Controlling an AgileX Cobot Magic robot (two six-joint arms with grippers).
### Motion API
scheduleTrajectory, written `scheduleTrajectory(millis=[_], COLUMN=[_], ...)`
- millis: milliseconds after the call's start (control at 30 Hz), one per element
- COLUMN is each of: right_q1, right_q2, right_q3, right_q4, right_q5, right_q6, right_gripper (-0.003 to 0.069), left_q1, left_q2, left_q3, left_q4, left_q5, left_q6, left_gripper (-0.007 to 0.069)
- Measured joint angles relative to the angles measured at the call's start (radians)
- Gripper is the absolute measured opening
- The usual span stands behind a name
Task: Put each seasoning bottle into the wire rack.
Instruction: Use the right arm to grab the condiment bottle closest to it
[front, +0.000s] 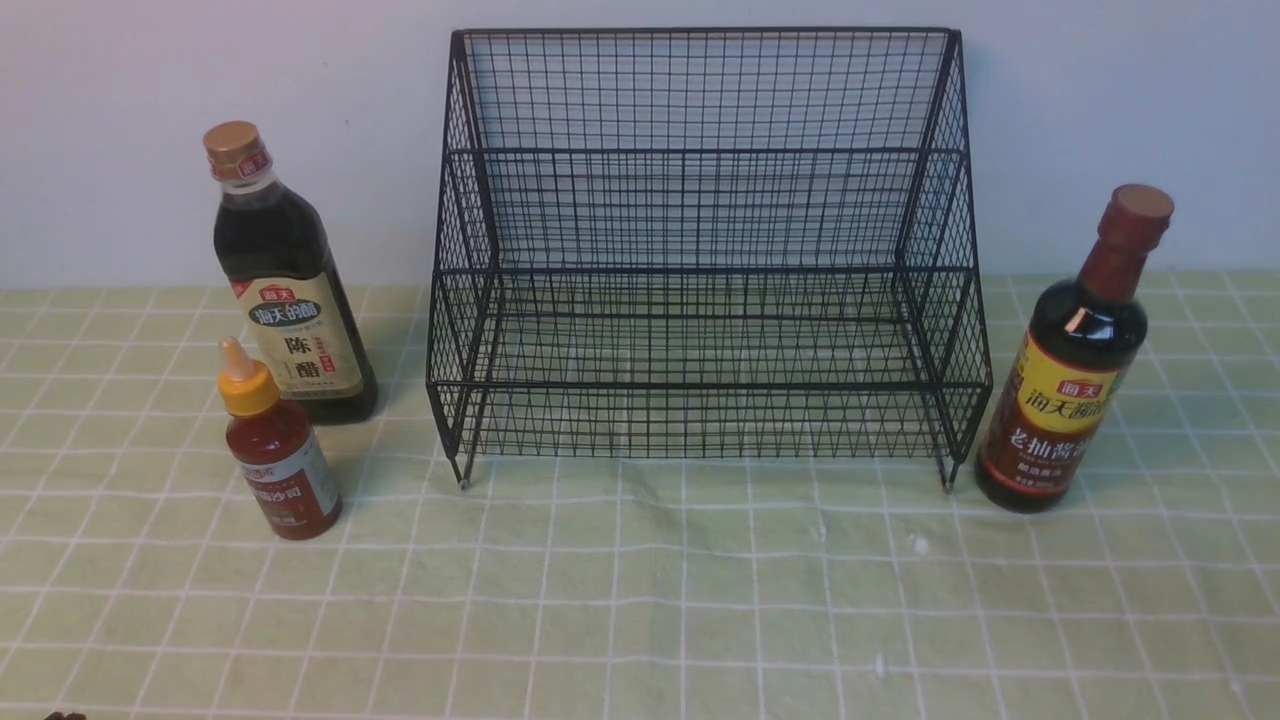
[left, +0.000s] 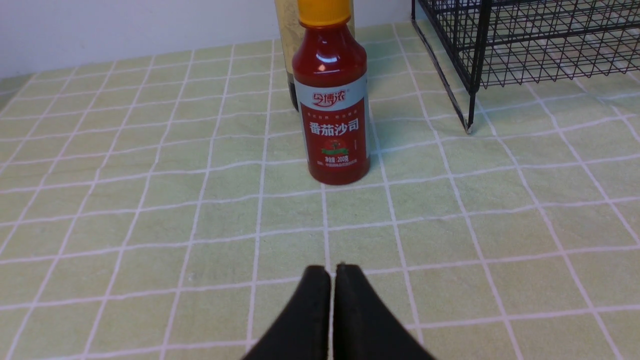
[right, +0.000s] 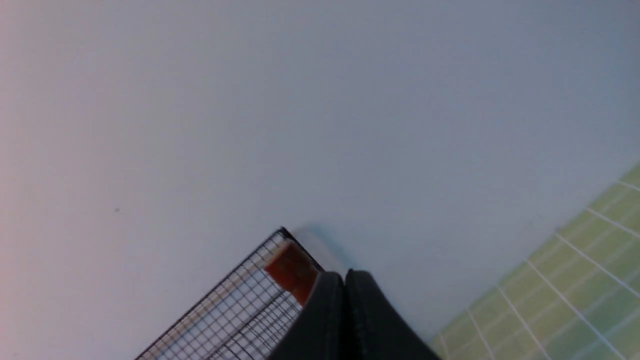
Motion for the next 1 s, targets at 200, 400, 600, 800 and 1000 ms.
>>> scheduleTrajectory(millis=[200,400,600,800,1000], right_q1=[0.021,0.027,0.027,0.027,0.027], right_q2=[0.204,0.549,0.845,1.033,1.201], right_q3=[-0.365,-0.690,-0.942,-1.081,-1.131], right_q4=[-0.157,-0.209,-0.225,-0.232,-0.219], right_q5=[0.325,0.660,0.779,0.770,0.701], right_q6=[-0.136,-0.310,-0.433,-0.480,-0.484], right_gripper=[-0.0015,-0.0015,0.0060,0.0248,0.0515], left_q1=[0.000,0.000,0.000,0.000,0.000], left_q2=[0.000,0.000,0.000,0.000,0.000], left_q3=[0.000,0.000,0.000,0.000,0.000], left_q4=[0.000,0.000,0.000,0.000,0.000], left_q5=[0.000,0.000,0.000,0.000,0.000], left_q6=[0.000,0.000,0.000,0.000,0.000], left_gripper=[-0.0006,-0.0006,-0.0006,-0.0006,-0.0006])
